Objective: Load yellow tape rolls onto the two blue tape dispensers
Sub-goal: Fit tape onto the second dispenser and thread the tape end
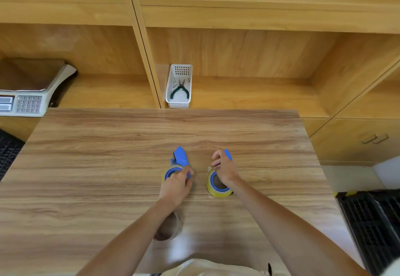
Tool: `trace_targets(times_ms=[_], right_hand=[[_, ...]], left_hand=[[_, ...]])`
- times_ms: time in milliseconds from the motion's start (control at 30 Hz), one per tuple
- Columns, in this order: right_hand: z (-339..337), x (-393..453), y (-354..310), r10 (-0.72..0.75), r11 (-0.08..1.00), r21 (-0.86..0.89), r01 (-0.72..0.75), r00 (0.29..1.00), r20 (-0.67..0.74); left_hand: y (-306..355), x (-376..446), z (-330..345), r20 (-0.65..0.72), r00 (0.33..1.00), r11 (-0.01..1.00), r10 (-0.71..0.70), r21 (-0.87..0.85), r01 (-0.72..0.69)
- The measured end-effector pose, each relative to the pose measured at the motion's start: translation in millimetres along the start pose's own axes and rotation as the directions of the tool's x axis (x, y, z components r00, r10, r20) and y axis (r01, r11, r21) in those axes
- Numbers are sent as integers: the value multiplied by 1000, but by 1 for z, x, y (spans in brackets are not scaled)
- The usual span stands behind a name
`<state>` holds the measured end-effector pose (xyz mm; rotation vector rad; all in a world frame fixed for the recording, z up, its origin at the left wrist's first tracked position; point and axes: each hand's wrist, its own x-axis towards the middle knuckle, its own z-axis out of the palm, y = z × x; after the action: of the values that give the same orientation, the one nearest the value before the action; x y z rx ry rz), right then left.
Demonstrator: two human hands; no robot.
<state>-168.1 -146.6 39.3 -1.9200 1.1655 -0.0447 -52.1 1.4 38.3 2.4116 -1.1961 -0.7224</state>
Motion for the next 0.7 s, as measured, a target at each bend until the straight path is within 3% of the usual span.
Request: trace_targets(times_ms=[233,333,467,567,700], right_hand=[[-22,-3,21,31,999,-11,-32,999,-33],[-32,-1,30,11,973,-230,-20,999,-39],[-39,1,39,69,809,-587,-25,996,53],[-37,4,49,192,743,-665,-79,976,98],[-30,7,57,282,738,-667,-105,946,162]], left_hand=[[30,4,20,92,993,997,68,33,-72],[41,7,29,141,988,996,69,37,-75],[49,11,37,146,988,996,46,72,-57],[48,14,42,112,993,998,31,47,-36],[45,17,49,105,994,999,-15,-46,20]])
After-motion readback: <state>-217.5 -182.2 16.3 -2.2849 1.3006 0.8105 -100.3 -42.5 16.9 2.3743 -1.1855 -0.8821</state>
